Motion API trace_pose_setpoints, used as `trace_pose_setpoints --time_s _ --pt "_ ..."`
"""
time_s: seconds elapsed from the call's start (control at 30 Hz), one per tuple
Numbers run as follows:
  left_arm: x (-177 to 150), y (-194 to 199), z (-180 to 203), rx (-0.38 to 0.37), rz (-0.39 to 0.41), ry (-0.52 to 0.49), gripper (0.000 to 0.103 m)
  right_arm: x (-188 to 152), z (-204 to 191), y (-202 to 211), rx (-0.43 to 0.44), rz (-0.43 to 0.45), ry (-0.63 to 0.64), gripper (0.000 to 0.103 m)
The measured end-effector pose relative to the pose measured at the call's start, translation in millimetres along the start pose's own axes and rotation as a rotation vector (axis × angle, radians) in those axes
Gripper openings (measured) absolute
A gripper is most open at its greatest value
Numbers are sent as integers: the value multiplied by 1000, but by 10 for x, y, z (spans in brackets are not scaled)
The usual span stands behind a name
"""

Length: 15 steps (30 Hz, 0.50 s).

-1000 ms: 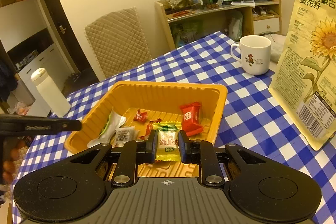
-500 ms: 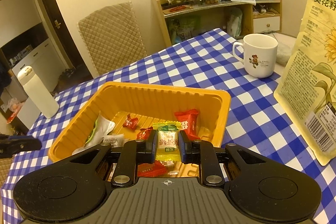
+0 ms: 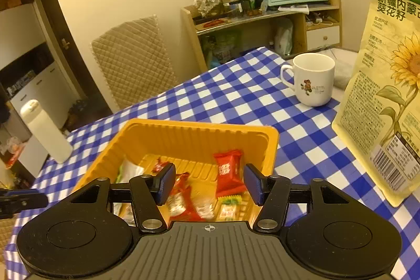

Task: Organize snacks
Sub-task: 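Open the left tool to drop the sausage snack while the right tool drops the yellow candy, then move both tools back toward the green-wrapped candy and red candy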

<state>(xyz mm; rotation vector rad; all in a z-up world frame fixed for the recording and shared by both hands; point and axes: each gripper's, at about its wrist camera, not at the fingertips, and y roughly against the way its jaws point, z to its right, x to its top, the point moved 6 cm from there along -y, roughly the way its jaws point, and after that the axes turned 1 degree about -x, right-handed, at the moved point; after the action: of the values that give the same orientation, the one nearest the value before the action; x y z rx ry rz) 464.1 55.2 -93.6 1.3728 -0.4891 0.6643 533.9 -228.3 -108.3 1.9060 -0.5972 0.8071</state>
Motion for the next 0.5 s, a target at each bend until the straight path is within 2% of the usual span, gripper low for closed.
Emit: trace_pose_setpoints --time_s 0.27,0.5 --pt "-136 186 106 -19 4 -7 40 -206 -137 371 44 -27 -4 58" --pt "-487 396 150 -23 -32 -4 46 -561 -315 671 78 -72 20 58"
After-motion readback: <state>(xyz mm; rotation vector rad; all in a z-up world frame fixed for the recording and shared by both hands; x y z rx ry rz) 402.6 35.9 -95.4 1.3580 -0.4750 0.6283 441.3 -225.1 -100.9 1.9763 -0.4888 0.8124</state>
